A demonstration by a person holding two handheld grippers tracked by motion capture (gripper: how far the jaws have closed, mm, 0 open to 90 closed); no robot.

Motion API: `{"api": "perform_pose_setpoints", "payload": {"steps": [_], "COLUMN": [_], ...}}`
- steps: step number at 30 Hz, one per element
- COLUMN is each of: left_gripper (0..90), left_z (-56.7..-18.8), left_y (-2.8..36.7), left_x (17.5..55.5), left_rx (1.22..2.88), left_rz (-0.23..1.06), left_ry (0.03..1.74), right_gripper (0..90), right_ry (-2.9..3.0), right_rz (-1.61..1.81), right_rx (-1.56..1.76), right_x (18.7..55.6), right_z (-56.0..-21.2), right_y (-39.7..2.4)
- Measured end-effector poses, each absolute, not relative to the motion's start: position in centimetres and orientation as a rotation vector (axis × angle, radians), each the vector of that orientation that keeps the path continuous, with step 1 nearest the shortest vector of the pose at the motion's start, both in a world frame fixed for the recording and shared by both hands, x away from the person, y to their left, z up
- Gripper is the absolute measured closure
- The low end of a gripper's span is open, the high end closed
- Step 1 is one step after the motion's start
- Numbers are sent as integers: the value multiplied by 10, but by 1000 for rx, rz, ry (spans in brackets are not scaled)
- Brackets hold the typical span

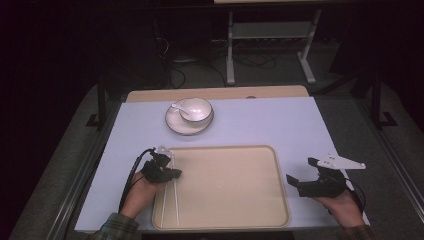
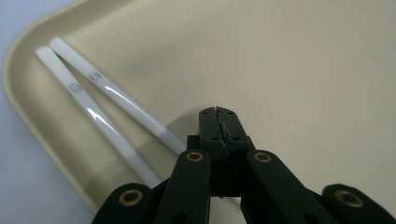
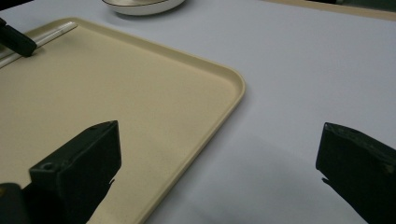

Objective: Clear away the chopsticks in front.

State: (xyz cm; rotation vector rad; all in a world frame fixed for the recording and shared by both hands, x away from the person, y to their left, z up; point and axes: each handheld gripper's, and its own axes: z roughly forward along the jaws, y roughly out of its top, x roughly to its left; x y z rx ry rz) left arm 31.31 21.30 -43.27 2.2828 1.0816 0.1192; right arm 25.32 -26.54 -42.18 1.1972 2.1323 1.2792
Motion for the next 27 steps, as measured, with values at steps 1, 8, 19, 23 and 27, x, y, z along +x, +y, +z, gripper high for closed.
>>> {"api": "perform_pose_setpoints", "payload": {"steps": [1, 8, 19, 23, 27], "left_gripper": [896, 896, 896, 894, 836], "left_z": [-433, -433, -432, -430, -426], "left_y": [214, 223, 226, 227, 229], "left_x": [311, 303, 301, 302, 303], "left_rx": [2280, 2260, 2264, 2246, 2212], "left_rz": [116, 107, 115, 113, 133], "left_ry": [1083, 1110, 1113, 1101, 1094], "right_gripper": [0, 0, 0, 0, 0], "right_ry": [2133, 2133, 2137, 2140, 2142], "right_rz": [1279, 1275, 1269, 1271, 1272], "right_rx": [1197, 1195, 1195, 1193, 1188], "right_x": [253, 253, 254, 255, 254], "right_z": [-422, -422, -422, -423, -423], "right_y": [-265, -265, -265, -264, -264]}}
